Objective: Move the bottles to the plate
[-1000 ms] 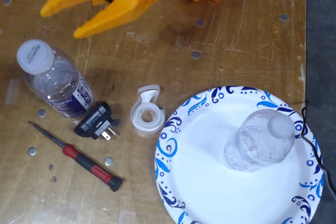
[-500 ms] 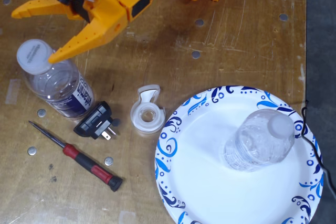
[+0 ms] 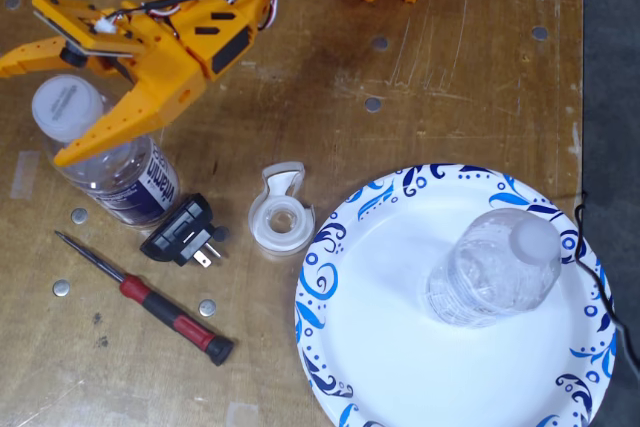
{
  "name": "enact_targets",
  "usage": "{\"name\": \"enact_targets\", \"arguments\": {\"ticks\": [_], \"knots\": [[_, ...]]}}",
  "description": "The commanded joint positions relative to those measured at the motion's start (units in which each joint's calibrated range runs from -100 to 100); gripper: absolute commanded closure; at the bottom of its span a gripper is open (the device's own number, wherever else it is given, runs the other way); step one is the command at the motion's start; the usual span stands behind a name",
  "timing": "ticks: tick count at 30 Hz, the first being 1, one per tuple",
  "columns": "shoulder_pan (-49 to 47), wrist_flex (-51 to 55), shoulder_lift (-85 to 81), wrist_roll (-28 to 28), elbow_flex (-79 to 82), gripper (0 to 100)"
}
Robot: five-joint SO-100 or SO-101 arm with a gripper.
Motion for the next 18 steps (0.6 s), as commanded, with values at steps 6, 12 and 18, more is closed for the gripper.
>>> {"name": "enact_targets", "arguments": {"ticks": [6, 12, 18], "knots": [[1.05, -0.91, 0.73, -0.31, -3.18, 61], [2.56, -0.73, 0.73, -2.08, -2.64, 89], [3.96, -0.73, 0.82, -1.92, -2.46, 99]]}}
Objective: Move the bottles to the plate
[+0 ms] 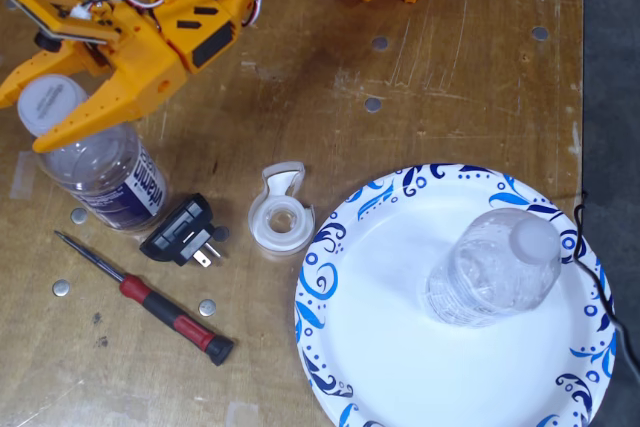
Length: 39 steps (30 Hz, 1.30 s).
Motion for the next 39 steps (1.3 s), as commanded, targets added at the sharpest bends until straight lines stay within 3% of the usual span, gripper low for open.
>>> {"name": "enact_targets", "arguments": {"ticks": [1, 16, 28, 32, 39], "knots": [[0.50, -0.73, -0.27, 0.27, -2.37, 99], [-4.79, 0.48, -5.92, 0.47, -8.50, 99], [-17.94, 29.90, -12.58, 0.00, -33.63, 99], [-23.65, 33.56, -10.90, -0.05, -39.49, 99], [-34.00, 34.77, -9.55, -0.05, -35.89, 99]]}}
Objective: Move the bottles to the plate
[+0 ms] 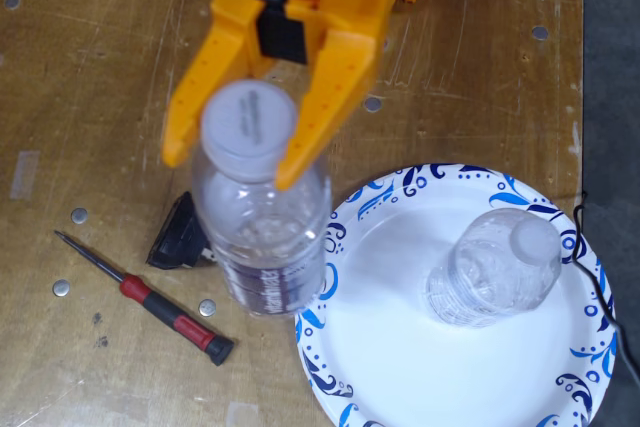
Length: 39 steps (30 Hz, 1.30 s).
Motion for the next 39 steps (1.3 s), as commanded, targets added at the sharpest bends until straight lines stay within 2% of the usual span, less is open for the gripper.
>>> {"name": "enact_targets", "arguments": {"ticks": [1, 5, 13, 23, 39], "knots": [[-3.49, -0.63, 0.10, -0.15, 1.08, 99], [-6.40, -6.38, 2.88, 0.21, 6.93, 99], [-12.22, -26.13, 5.92, 0.16, 23.33, 99], [-13.95, -27.61, 5.67, 0.21, 30.36, 99], [-15.57, -27.61, 6.17, -0.26, 33.24, 99]]}}
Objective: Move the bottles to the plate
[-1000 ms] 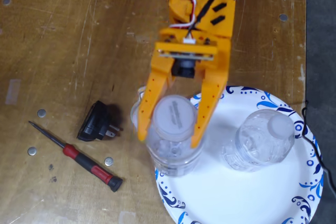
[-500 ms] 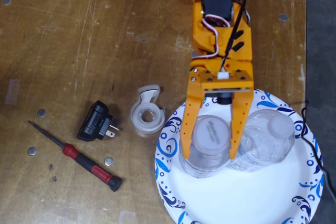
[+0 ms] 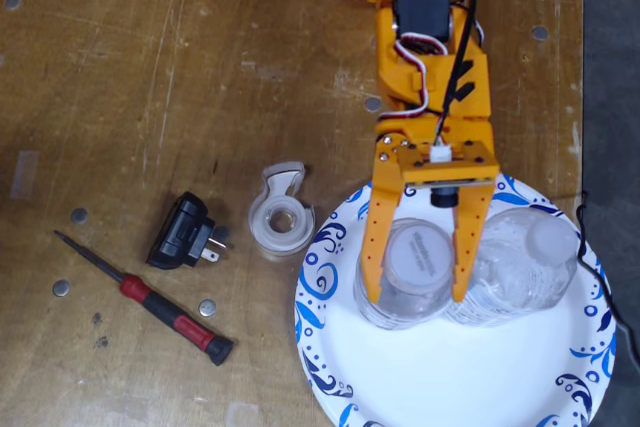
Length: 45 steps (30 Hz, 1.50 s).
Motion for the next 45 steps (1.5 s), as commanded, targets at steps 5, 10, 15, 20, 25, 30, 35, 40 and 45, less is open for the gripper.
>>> {"name": "enact_targets", "arguments": {"ticks": [5, 10, 15, 20, 25, 30, 35, 40, 45], "knots": [[0.53, -1.15, -0.37, -0.15, -0.31, 99], [1.07, -1.23, -0.37, -0.15, -0.22, 99], [1.17, -1.23, -0.37, -0.15, -0.22, 99], [1.28, -1.23, -0.37, -0.20, -0.13, 88], [0.63, -2.36, -0.37, -0.20, -0.49, 68], [0.63, -6.37, -0.37, -0.15, 1.41, 66], [0.63, -9.24, -0.37, -0.20, 2.85, 67], [0.85, -10.11, -1.55, -0.20, 3.30, 67], [1.71, -7.06, -8.21, -0.10, 5.19, 69]]}}
